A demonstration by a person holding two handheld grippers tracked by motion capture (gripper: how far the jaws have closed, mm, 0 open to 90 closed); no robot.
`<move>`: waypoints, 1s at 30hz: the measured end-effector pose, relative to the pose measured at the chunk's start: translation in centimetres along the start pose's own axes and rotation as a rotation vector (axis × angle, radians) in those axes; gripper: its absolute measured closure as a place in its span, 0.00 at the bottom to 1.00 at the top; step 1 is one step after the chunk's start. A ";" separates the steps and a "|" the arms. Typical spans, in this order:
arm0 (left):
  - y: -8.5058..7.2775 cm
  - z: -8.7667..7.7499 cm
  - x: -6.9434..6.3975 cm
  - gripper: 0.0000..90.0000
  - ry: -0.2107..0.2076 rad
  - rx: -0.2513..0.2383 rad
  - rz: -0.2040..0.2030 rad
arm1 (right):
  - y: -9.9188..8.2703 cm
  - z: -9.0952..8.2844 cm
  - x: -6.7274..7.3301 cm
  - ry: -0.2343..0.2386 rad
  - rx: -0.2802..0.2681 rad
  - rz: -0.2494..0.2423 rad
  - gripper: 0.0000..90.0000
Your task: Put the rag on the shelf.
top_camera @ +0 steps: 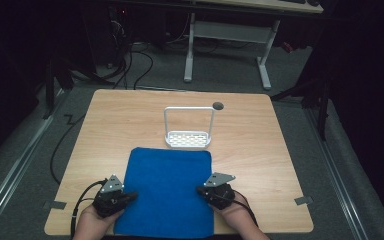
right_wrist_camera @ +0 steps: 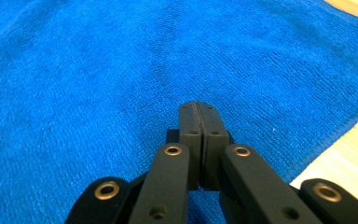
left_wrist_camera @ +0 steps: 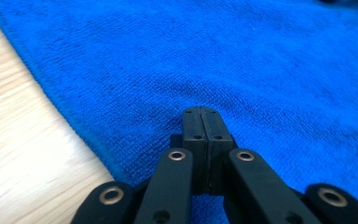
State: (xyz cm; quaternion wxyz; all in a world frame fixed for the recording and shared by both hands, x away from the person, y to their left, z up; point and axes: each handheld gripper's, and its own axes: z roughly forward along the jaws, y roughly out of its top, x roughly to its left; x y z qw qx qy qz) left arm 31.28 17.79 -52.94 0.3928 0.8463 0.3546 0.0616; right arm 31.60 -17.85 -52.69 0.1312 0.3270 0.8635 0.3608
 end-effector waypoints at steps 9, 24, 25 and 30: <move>0.7 1.2 -2.2 1.00 -0.082 0.019 0.054 | -1.6 -1.7 -1.0 -0.034 0.002 0.036 1.00; 0.7 2.1 -5.1 0.99 -0.180 0.035 0.108 | -5.4 -5.6 -1.7 -0.071 0.000 0.089 1.00; 0.7 2.1 -5.2 0.98 -0.180 0.035 0.108 | -5.4 -5.7 -1.7 -0.069 0.001 0.094 1.00; 0.7 1.9 -5.0 0.88 -0.173 0.023 0.111 | -5.4 -5.8 -2.0 -0.062 -0.040 0.105 0.90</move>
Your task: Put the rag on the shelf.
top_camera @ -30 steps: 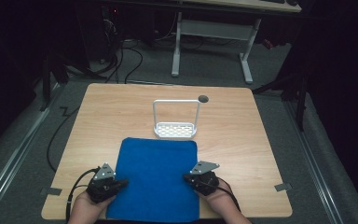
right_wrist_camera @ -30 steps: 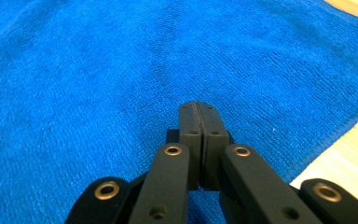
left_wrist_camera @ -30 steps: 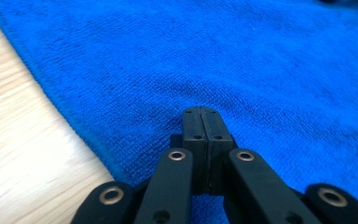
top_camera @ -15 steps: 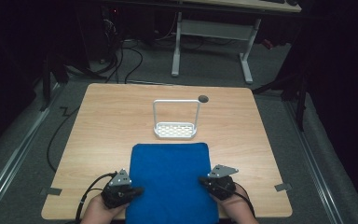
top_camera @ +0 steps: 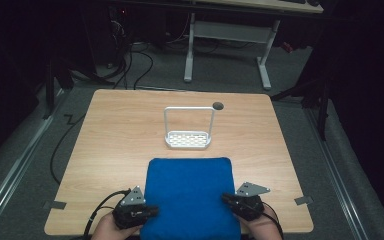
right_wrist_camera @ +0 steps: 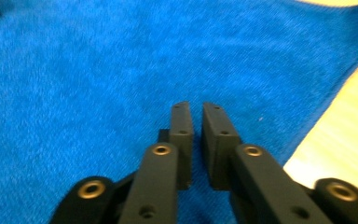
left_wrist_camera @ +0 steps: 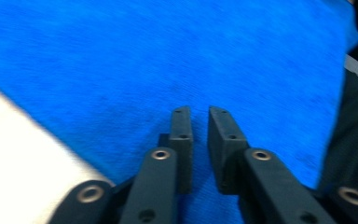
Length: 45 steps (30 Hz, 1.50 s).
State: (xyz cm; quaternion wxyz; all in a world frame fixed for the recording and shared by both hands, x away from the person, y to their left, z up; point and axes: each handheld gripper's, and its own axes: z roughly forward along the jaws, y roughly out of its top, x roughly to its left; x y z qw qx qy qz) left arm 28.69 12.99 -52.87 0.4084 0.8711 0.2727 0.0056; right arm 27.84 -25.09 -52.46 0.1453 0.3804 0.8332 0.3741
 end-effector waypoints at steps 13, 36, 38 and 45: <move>-0.4 -1.5 5.3 0.54 0.234 -0.215 -0.228 | 0.1 -0.1 -1.2 -0.027 -0.103 0.037 0.71; 5.2 3.2 9.7 0.49 0.325 -0.133 -0.224 | -0.2 -0.3 -2.1 -0.086 -0.167 0.085 0.45; 5.2 3.2 9.6 0.51 0.321 -0.133 -0.210 | -0.3 -0.3 -2.2 -0.093 -0.165 0.094 0.45; 5.6 3.4 10.5 0.65 0.311 -0.135 -0.251 | -1.0 -0.9 -2.4 -0.146 -0.164 0.100 0.42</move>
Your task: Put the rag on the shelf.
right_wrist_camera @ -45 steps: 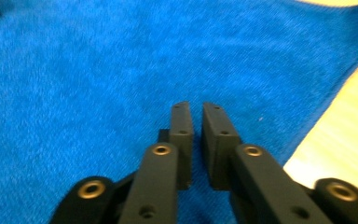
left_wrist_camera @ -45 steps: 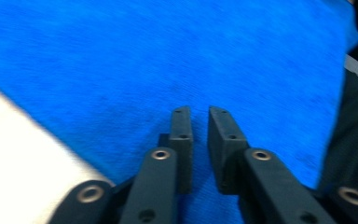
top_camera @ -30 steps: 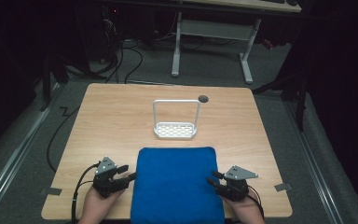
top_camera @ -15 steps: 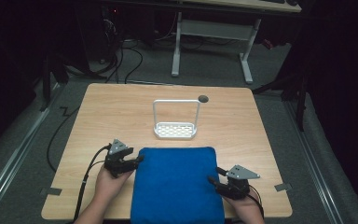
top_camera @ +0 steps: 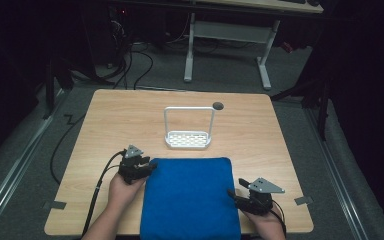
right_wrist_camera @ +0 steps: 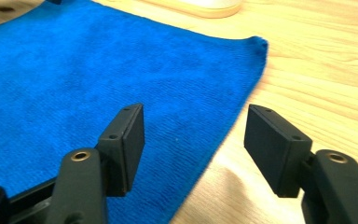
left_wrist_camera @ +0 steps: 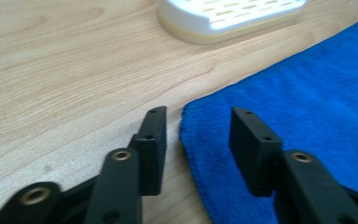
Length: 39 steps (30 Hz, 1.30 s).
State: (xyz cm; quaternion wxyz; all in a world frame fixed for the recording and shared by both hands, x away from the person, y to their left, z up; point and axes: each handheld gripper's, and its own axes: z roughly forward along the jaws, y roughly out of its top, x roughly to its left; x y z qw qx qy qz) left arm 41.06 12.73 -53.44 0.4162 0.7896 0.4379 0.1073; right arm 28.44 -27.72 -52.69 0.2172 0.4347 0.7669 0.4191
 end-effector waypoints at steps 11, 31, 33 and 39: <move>-0.1 0.2 0.1 0.94 -0.033 0.009 0.002 | 1.7 1.4 0.1 -0.011 0.014 0.002 0.38; -0.2 0.1 0.1 0.97 -0.042 0.007 -0.003 | 6.1 8.5 -3.4 -0.100 0.210 0.062 0.84; -0.2 0.1 0.1 0.97 -0.043 0.009 -0.003 | 5.9 8.4 -3.4 -0.087 0.198 0.074 0.91; -0.3 -0.1 -0.1 0.98 -0.038 -0.009 0.005 | 5.8 8.1 -3.6 -0.044 0.182 0.057 0.97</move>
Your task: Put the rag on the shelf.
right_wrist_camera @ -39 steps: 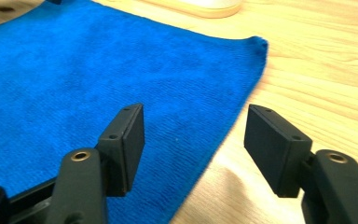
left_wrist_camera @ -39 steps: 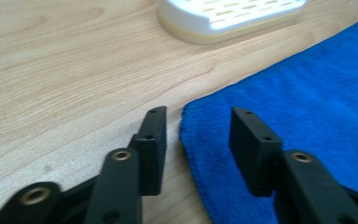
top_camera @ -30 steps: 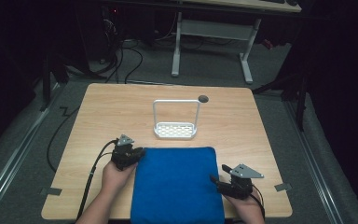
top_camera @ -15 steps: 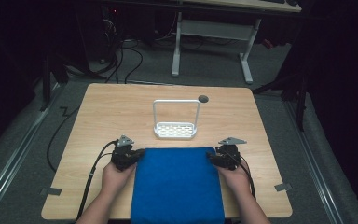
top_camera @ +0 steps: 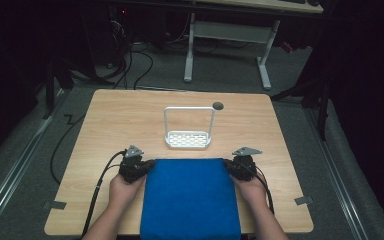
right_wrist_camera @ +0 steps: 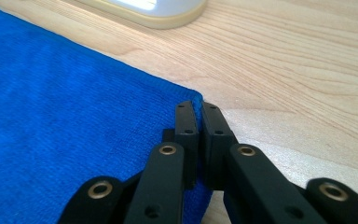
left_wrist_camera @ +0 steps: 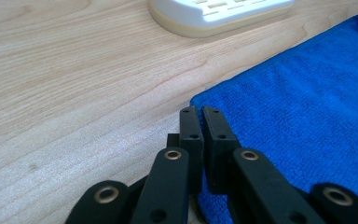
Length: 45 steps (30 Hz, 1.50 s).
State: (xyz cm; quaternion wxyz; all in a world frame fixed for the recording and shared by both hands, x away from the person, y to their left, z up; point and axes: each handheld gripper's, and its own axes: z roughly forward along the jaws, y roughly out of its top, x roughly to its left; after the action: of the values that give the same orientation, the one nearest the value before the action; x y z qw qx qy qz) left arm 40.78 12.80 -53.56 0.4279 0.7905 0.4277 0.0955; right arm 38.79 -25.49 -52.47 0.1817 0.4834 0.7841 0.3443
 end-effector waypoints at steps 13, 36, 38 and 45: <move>0.6 -2.9 -1.7 0.98 0.008 -0.137 0.046 | 0.1 -3.4 2.0 0.023 -0.170 -0.069 0.98; 1.5 -8.2 -3.8 0.98 0.032 -0.390 0.108 | 1.7 -7.1 3.9 0.028 -0.415 -0.092 0.98; 1.5 -8.8 -4.0 0.98 0.030 -0.407 0.108 | 2.0 -7.5 4.2 0.023 -0.437 -0.101 0.98; 1.8 -10.8 -5.0 0.98 0.029 -0.478 0.121 | 3.1 -9.0 4.9 0.038 -0.510 -0.108 0.98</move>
State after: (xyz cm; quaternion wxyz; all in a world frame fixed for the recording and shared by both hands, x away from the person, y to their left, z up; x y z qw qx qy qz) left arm 33.25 14.94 -44.48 0.5902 0.6893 0.3511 0.2308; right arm 32.91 -23.48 -43.74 0.3010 0.3729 0.6998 0.5298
